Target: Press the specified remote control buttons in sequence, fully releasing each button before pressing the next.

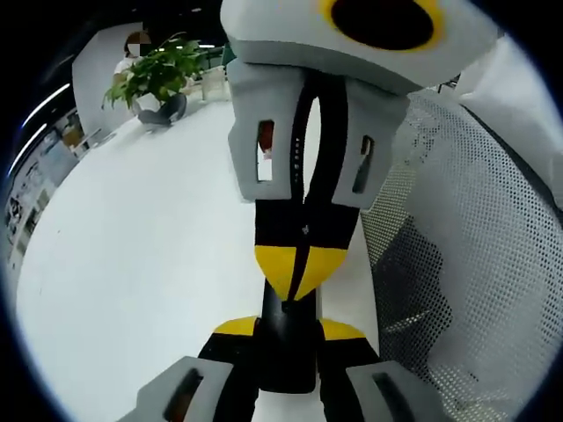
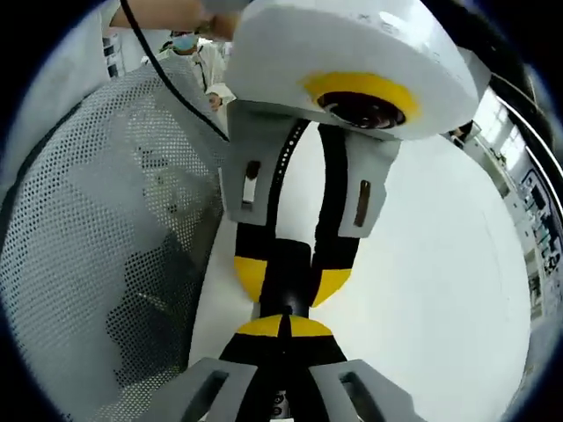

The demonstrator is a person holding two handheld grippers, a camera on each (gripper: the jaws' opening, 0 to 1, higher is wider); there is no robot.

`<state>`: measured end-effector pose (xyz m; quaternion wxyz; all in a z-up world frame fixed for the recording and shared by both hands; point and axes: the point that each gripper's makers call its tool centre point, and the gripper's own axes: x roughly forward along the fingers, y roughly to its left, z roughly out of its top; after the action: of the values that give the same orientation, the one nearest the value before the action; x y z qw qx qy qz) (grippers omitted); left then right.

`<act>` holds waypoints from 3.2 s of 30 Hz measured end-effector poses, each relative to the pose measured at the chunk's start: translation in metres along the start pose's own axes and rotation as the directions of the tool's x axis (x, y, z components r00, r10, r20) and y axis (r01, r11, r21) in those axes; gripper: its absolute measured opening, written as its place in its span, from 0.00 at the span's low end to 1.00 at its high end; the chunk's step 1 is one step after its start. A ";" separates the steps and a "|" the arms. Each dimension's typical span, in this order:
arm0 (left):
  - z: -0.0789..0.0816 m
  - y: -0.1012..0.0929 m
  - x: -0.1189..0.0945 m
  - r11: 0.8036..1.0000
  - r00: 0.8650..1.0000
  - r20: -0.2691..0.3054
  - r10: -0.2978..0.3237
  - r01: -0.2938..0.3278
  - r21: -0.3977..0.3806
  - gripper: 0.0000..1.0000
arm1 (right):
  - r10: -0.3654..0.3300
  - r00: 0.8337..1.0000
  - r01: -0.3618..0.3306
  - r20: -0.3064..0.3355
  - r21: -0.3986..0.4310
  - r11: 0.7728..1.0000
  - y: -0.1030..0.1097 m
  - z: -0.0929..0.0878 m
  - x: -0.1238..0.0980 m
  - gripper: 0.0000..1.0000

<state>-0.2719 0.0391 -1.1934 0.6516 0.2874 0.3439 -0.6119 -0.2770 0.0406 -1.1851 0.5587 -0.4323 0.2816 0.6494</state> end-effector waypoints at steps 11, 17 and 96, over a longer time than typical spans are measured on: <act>0.000 -0.001 0.000 1.000 1.000 -0.008 0.006 -0.006 0.014 0.22 | 0.059 0.997 -0.064 -0.049 -0.109 0.992 -0.001 -0.001 0.001 0.00; 0.000 -0.001 0.000 1.000 1.000 0.007 0.011 -0.011 0.007 0.22 | 0.031 0.999 -0.032 -0.007 -0.059 0.998 -0.001 0.000 0.001 0.00; 0.041 0.038 -0.115 0.764 0.760 0.302 0.575 -0.367 -0.531 0.82 | -0.139 0.986 0.092 0.089 0.404 0.910 -0.001 -0.041 -0.008 0.23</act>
<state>-0.2320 0.0782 -1.0786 0.8958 0.0621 0.2274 -0.3768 -0.2662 0.0020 -1.1968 0.6878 -0.2872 0.3489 0.5680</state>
